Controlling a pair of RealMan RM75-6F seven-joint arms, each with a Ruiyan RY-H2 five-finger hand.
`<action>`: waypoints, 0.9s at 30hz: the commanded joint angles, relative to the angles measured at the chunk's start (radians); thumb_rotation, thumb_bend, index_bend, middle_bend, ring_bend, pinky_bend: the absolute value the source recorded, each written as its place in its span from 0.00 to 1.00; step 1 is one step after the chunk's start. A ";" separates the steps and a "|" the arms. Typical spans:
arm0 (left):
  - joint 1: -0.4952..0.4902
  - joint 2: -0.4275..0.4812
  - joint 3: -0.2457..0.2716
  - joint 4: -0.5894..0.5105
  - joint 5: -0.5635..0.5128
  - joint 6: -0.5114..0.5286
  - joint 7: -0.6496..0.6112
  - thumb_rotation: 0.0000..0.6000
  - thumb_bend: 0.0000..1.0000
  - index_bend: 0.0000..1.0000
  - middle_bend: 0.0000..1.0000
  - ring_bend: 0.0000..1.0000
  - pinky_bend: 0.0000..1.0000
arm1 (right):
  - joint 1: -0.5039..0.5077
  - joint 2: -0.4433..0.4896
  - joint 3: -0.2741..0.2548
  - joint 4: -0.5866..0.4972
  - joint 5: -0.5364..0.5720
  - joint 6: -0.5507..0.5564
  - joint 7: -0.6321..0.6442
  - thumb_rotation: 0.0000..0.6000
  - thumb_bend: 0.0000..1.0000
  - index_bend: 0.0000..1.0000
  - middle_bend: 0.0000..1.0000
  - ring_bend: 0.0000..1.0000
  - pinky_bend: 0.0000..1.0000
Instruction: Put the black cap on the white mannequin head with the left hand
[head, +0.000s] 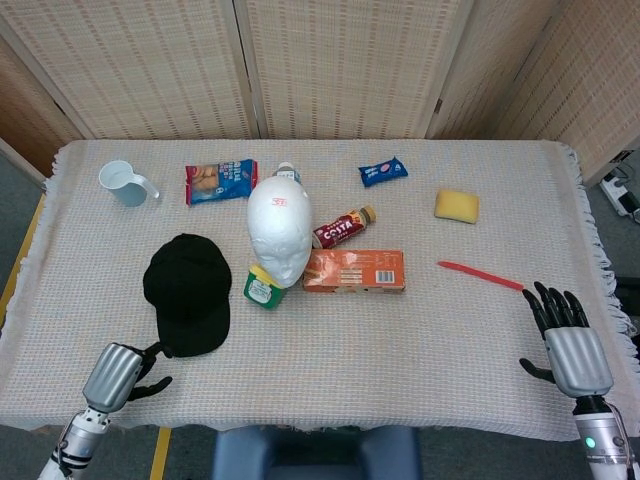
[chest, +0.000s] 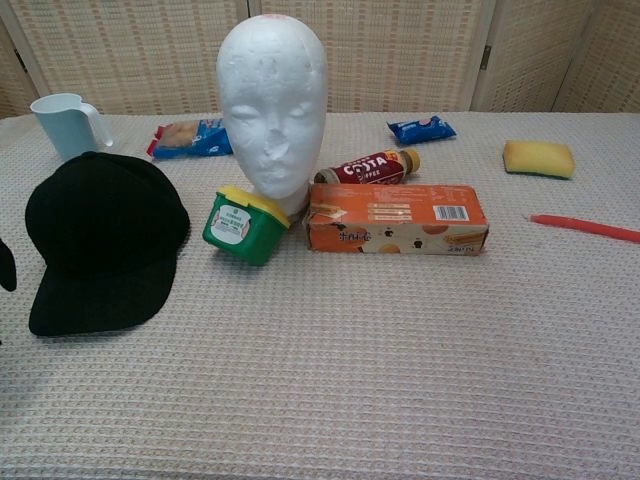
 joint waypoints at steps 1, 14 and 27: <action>-0.029 -0.063 0.010 0.079 -0.007 -0.051 -0.023 1.00 0.29 0.53 1.00 1.00 1.00 | 0.005 -0.012 0.003 0.008 0.011 -0.010 -0.021 1.00 0.05 0.00 0.00 0.00 0.00; -0.056 -0.288 0.009 0.430 0.008 0.047 -0.094 1.00 0.29 0.54 1.00 1.00 1.00 | 0.013 -0.009 -0.004 -0.001 0.024 -0.034 -0.039 1.00 0.05 0.00 0.00 0.00 0.00; -0.071 -0.435 0.023 0.745 -0.004 0.122 -0.122 1.00 0.29 0.54 1.00 1.00 1.00 | 0.022 0.022 -0.018 -0.032 0.025 -0.066 -0.014 1.00 0.05 0.00 0.00 0.00 0.00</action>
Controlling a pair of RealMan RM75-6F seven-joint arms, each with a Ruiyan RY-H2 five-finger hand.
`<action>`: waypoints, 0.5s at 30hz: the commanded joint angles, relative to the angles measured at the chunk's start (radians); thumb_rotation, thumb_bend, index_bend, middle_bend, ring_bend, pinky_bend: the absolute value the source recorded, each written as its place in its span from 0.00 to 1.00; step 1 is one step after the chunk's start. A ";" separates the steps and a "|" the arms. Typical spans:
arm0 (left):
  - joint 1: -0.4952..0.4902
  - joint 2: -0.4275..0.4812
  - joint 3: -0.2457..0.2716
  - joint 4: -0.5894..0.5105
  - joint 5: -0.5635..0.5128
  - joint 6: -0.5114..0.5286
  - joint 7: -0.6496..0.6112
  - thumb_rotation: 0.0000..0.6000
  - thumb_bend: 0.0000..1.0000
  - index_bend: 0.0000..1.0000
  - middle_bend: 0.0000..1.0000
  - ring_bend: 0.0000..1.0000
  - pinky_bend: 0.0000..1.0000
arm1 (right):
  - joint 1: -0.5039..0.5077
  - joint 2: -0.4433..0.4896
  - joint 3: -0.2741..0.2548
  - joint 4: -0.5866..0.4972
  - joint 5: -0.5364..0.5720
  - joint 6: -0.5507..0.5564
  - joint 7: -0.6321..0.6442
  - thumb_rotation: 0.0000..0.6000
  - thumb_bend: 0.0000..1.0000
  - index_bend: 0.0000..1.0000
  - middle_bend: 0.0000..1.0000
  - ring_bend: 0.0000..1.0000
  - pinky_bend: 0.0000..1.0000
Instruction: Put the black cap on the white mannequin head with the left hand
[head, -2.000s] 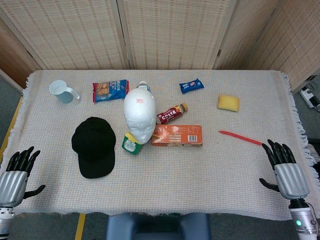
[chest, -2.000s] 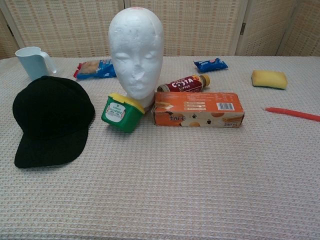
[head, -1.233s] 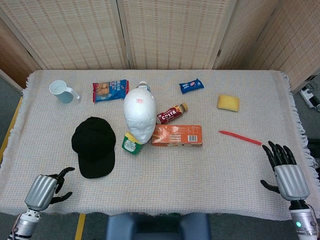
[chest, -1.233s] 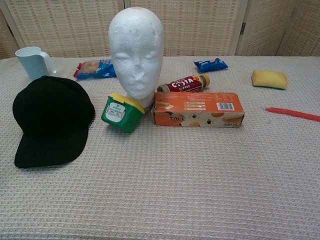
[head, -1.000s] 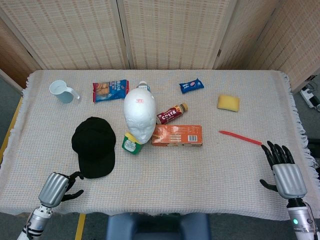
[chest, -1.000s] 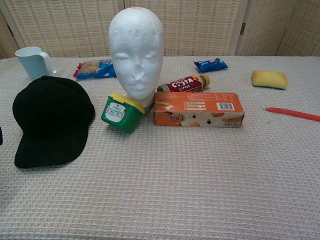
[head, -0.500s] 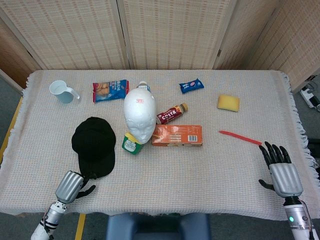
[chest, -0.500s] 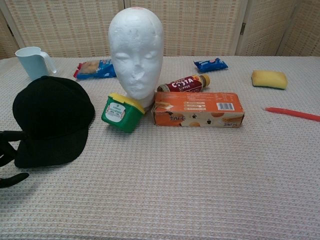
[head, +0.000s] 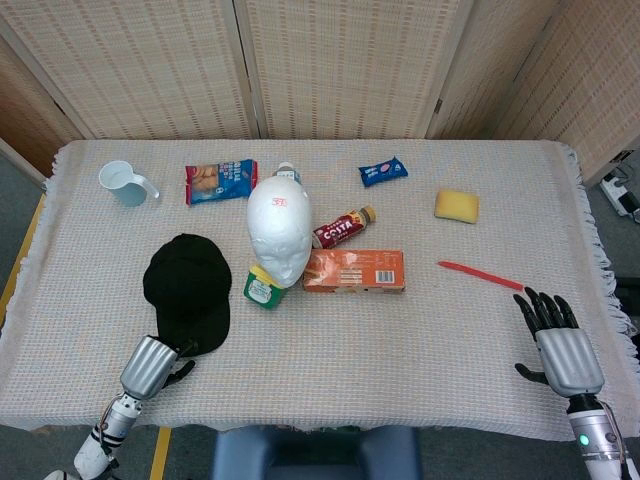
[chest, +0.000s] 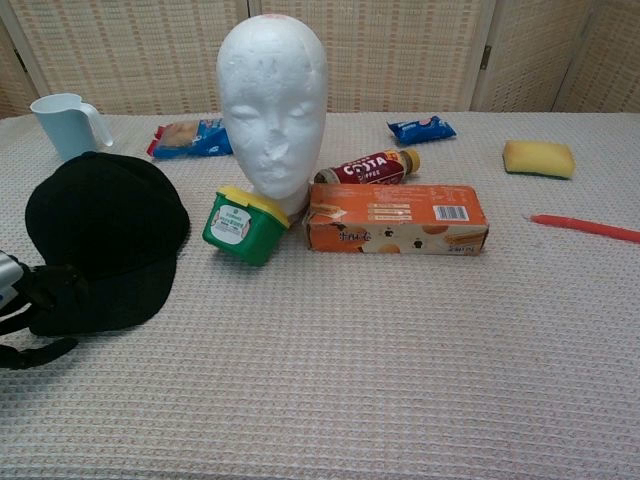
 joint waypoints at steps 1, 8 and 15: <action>-0.003 -0.043 0.006 0.065 -0.011 0.016 -0.011 1.00 0.29 0.54 1.00 1.00 1.00 | 0.001 0.003 0.000 -0.003 -0.002 0.001 0.005 1.00 0.05 0.00 0.00 0.00 0.00; -0.008 -0.094 0.013 0.161 -0.033 0.005 -0.012 1.00 0.29 0.53 1.00 1.00 1.00 | -0.008 0.014 0.002 -0.009 -0.028 0.036 0.054 1.00 0.05 0.00 0.00 0.00 0.00; -0.020 -0.123 0.018 0.230 -0.054 -0.030 0.010 1.00 0.29 0.53 1.00 1.00 1.00 | -0.006 0.034 -0.006 -0.022 -0.031 0.021 0.075 1.00 0.05 0.00 0.00 0.00 0.00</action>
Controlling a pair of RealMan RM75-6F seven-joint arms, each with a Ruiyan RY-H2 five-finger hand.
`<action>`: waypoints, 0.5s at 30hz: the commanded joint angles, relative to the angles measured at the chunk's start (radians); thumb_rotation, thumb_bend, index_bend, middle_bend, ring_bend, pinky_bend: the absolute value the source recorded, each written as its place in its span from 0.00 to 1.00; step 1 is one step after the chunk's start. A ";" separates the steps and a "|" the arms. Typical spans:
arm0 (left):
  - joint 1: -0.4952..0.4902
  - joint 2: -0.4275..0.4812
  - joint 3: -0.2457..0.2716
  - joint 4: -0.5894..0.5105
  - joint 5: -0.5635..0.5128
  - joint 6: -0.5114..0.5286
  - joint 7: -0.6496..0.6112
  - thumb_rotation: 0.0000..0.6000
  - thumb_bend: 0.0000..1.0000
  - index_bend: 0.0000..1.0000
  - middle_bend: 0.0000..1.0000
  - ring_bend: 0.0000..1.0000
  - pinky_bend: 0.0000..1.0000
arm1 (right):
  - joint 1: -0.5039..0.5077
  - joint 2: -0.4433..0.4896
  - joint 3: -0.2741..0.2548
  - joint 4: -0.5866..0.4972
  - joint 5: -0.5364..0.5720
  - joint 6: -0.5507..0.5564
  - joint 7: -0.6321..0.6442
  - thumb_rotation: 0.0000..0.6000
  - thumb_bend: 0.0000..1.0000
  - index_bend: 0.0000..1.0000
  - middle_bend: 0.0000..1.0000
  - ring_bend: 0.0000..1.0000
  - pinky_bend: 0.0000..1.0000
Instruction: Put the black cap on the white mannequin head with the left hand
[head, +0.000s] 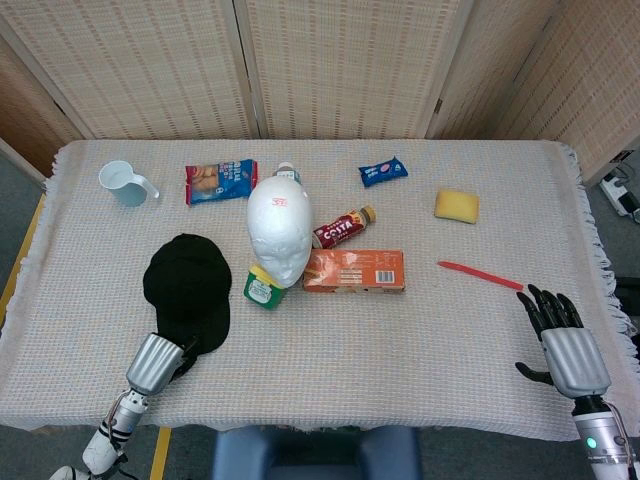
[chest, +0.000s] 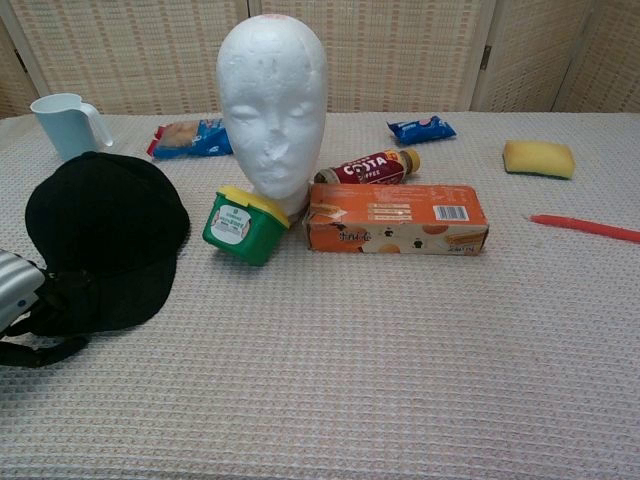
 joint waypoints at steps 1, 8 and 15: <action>-0.008 -0.013 -0.001 0.029 -0.014 -0.016 0.018 1.00 0.29 0.53 1.00 1.00 1.00 | 0.001 0.006 -0.003 -0.005 -0.001 -0.005 0.003 1.00 0.05 0.00 0.00 0.00 0.00; -0.016 -0.023 -0.008 0.055 -0.043 -0.040 0.030 1.00 0.30 0.53 1.00 1.00 1.00 | 0.004 0.014 -0.004 -0.009 0.002 -0.013 0.012 1.00 0.05 0.00 0.00 0.00 0.00; -0.024 -0.025 -0.022 0.062 -0.072 -0.030 0.034 1.00 0.30 0.52 1.00 1.00 1.00 | 0.012 0.016 -0.010 -0.014 0.007 -0.036 0.006 1.00 0.05 0.00 0.00 0.00 0.00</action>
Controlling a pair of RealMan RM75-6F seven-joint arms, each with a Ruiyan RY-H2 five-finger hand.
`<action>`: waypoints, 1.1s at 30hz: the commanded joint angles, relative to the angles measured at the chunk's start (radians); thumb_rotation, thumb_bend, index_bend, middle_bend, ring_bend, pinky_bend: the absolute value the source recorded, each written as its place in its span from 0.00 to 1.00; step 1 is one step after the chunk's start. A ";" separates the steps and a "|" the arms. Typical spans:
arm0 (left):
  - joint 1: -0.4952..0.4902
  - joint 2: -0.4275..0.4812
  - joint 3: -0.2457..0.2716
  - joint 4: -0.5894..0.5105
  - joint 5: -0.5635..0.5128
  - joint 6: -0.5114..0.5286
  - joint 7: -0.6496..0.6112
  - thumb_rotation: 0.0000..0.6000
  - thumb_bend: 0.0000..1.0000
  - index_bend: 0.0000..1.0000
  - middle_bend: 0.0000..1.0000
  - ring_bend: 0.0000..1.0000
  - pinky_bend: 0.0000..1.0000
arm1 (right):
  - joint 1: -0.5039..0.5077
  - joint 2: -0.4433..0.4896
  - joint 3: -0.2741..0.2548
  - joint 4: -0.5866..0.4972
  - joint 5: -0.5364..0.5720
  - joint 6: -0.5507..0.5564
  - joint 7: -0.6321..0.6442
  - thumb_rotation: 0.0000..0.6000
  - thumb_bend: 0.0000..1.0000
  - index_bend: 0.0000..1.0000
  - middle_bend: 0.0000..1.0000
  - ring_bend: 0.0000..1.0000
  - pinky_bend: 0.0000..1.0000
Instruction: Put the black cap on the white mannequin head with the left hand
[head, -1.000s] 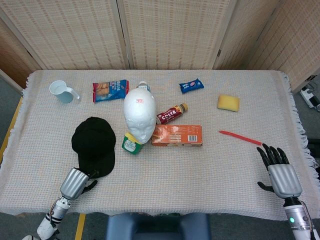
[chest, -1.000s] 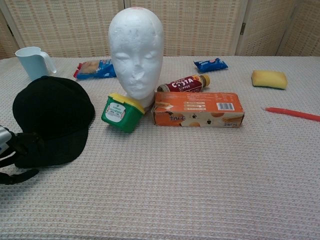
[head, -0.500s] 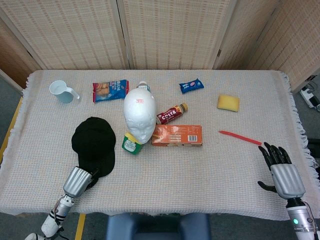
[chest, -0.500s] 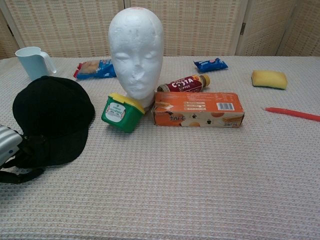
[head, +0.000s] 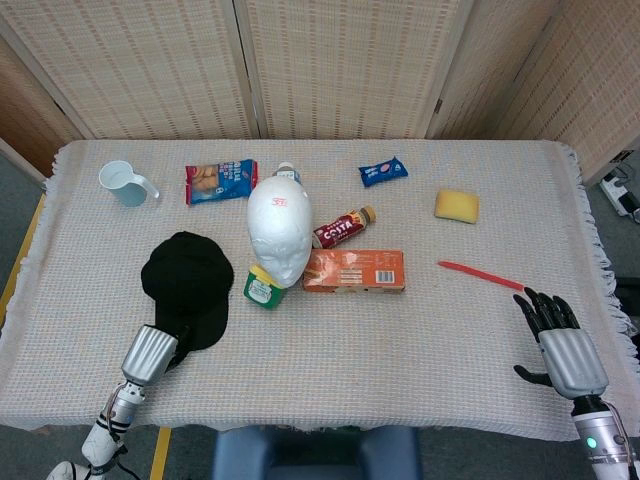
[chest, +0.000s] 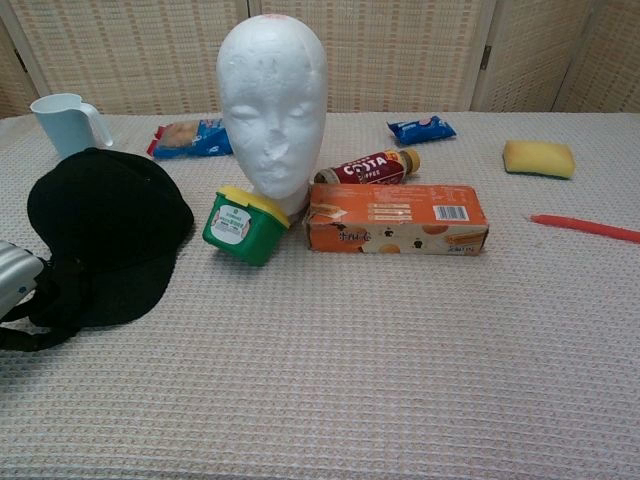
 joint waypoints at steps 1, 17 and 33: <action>-0.006 -0.003 -0.009 0.003 -0.013 0.002 -0.003 1.00 0.31 0.52 1.00 1.00 1.00 | 0.002 0.003 -0.003 -0.004 0.000 -0.005 -0.001 1.00 0.05 0.00 0.00 0.00 0.00; -0.048 -0.007 -0.066 0.022 -0.091 0.016 -0.008 1.00 0.51 0.68 1.00 1.00 1.00 | 0.011 0.029 -0.022 -0.026 -0.015 -0.032 0.015 1.00 0.05 0.00 0.00 0.00 0.00; -0.154 0.063 -0.185 -0.042 -0.189 0.190 -0.061 1.00 0.55 0.75 1.00 1.00 1.00 | 0.015 0.063 -0.040 -0.050 -0.041 -0.044 0.050 1.00 0.05 0.00 0.00 0.00 0.00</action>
